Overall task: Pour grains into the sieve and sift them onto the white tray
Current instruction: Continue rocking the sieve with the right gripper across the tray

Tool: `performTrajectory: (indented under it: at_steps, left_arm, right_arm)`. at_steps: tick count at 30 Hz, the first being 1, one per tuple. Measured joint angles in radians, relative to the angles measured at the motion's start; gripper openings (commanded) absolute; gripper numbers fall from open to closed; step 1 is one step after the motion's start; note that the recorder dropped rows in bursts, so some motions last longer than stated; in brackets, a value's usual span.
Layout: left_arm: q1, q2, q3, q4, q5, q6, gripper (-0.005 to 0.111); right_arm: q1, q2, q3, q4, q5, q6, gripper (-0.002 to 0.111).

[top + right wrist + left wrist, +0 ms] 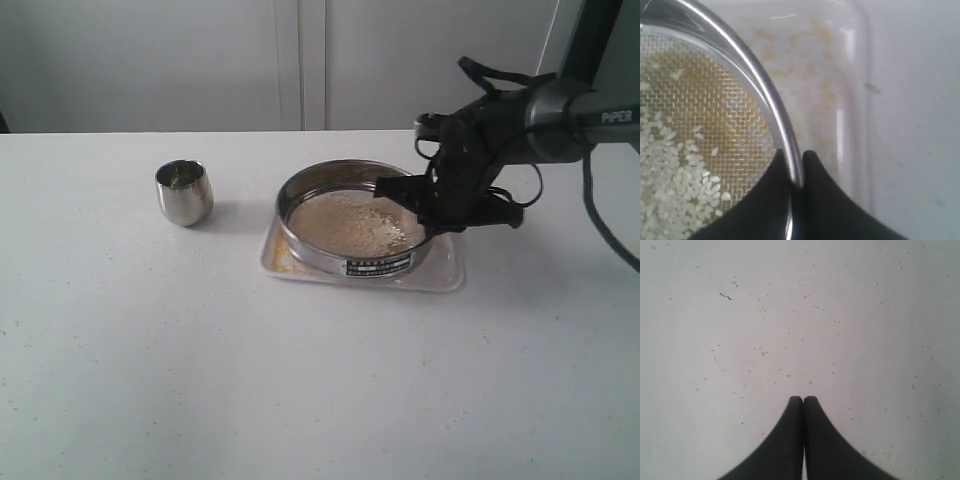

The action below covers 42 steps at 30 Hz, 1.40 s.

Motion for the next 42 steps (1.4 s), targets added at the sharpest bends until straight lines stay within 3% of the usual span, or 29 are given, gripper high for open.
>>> performTrajectory:
  at_steps: [4,9,15,18,22,28,34,39,42]
  left_arm:
    - [0.0,0.0,0.0,0.0,0.0,0.0,0.0]
    - [0.0,0.0,0.0,0.0,0.0,0.0,0.0]
    - [0.0,0.0,0.0,0.0,0.0,0.0,0.0]
    - [0.0,0.0,0.0,0.0,0.0,0.0,0.0]
    - [0.0,0.0,0.0,0.0,0.0,0.0,0.0]
    - [0.0,0.0,0.0,0.0,0.0,0.0,0.0]
    - [0.0,0.0,0.0,0.0,0.0,0.0,0.0]
    - [0.0,0.0,0.0,0.0,0.0,0.0,0.0]
    - [0.0,0.0,0.0,0.0,0.0,0.0,0.0]
  right_arm:
    - [-0.036,0.0,0.0,0.058,0.004,-0.012,0.0]
    - [0.016,0.0,0.0,0.078,-0.027,-0.073,0.0]
    - [-0.061,0.0,0.0,0.146,0.035,-0.065,0.0]
    - [-0.012,0.0,0.0,0.23,-0.036,-0.131,0.0]
    - [0.032,0.0,-0.013,0.169,-0.065,-0.098,0.0]
    - [-0.048,0.0,-0.013,0.136,-0.009,-0.029,0.0]
    - [0.036,0.0,-0.013,0.102,-0.085,-0.042,0.0]
    - [-0.038,0.004,-0.013,0.066,0.029,0.011,0.0]
    - [-0.02,0.01,-0.013,0.088,-0.001,-0.024,0.0]
